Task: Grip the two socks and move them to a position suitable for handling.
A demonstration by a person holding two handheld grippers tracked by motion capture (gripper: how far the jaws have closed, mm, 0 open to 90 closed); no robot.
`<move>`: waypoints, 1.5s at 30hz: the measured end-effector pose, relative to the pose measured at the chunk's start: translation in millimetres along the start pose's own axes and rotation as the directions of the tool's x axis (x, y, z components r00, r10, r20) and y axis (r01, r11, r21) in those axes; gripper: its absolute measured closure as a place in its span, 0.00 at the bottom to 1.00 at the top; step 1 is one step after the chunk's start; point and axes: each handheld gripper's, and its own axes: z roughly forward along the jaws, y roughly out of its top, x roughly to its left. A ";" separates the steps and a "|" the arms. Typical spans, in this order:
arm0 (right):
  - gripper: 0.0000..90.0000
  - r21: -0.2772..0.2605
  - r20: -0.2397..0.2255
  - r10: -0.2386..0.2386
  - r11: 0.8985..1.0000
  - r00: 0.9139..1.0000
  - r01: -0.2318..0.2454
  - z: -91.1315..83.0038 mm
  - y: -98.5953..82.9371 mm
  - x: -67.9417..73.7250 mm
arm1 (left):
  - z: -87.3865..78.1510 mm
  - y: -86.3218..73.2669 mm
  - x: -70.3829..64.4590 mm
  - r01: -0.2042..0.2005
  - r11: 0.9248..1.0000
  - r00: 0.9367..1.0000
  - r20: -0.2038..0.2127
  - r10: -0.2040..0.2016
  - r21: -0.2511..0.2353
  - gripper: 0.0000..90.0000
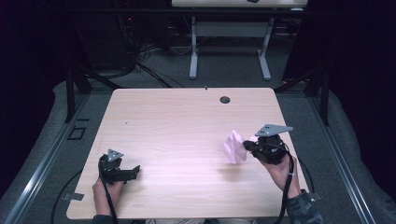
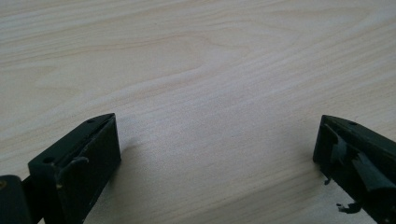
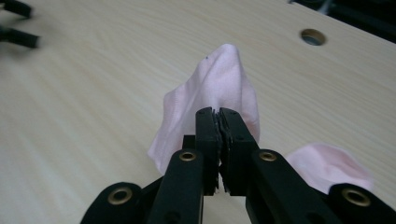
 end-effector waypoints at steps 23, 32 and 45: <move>0.97 0.212 -0.325 -0.041 0.970 0.945 0.115 91.1 -48.6 107.2 | 0.0 0.0 0.0 0.000 1.000 1.000 0.000 0.000 0.000 0.01; 0.53 0.142 -0.335 -0.023 0.987 0.942 0.075 86.5 -50.9 89.3 | 0.0 0.0 0.0 0.000 1.000 1.000 0.000 0.000 0.000 0.01; 0.05 0.084 -0.060 0.021 0.996 0.998 -0.016 62.2 -40.5 3.0 | -0.1 0.0 0.0 0.000 1.000 1.000 0.000 0.000 0.000 0.01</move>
